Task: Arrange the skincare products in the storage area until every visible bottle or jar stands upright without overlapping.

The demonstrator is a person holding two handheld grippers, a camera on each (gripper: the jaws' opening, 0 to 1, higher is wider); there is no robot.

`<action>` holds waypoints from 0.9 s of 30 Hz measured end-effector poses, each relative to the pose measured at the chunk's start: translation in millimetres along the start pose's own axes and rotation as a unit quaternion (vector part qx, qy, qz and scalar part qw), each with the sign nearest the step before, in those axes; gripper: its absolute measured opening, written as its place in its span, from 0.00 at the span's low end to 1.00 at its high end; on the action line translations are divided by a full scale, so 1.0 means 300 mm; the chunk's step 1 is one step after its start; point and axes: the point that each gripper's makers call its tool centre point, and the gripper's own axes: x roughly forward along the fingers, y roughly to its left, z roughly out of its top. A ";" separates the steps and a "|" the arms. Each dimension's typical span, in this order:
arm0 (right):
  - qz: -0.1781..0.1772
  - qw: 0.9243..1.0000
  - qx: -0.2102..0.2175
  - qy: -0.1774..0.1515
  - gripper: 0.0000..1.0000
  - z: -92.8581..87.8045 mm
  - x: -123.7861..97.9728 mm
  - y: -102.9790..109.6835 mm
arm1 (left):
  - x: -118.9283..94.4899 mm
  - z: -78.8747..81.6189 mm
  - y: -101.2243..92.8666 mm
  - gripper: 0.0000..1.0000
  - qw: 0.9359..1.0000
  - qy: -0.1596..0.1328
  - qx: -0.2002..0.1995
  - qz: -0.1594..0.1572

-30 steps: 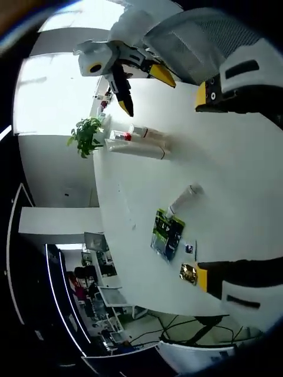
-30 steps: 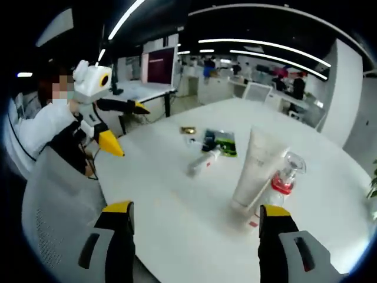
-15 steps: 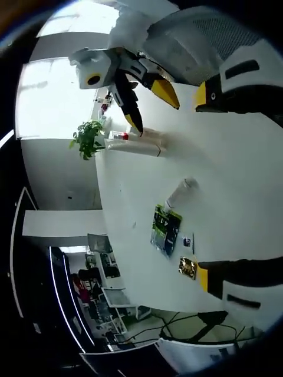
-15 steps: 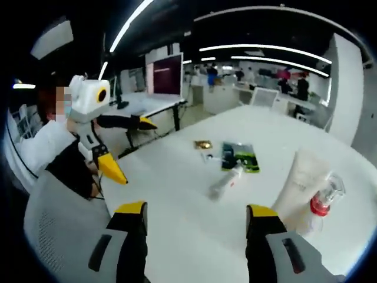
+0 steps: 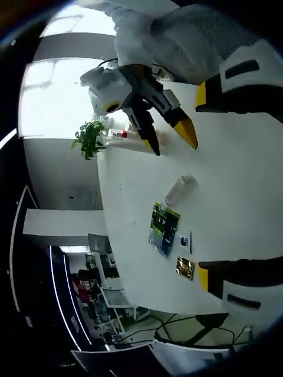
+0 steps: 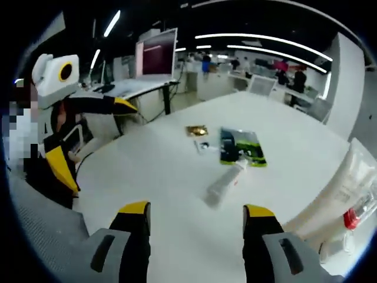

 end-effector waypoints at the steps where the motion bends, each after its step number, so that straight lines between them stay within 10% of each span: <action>1: -0.002 1.000 0.001 -0.001 0.59 0.001 0.006 -0.003 | 0.001 -0.001 0.003 1.00 1.000 -0.001 -0.002 -0.001; 27: -0.099 0.994 0.033 0.021 0.46 -0.003 0.276 -0.121 | -0.001 -0.030 0.046 1.00 0.999 -0.018 -0.041 0.000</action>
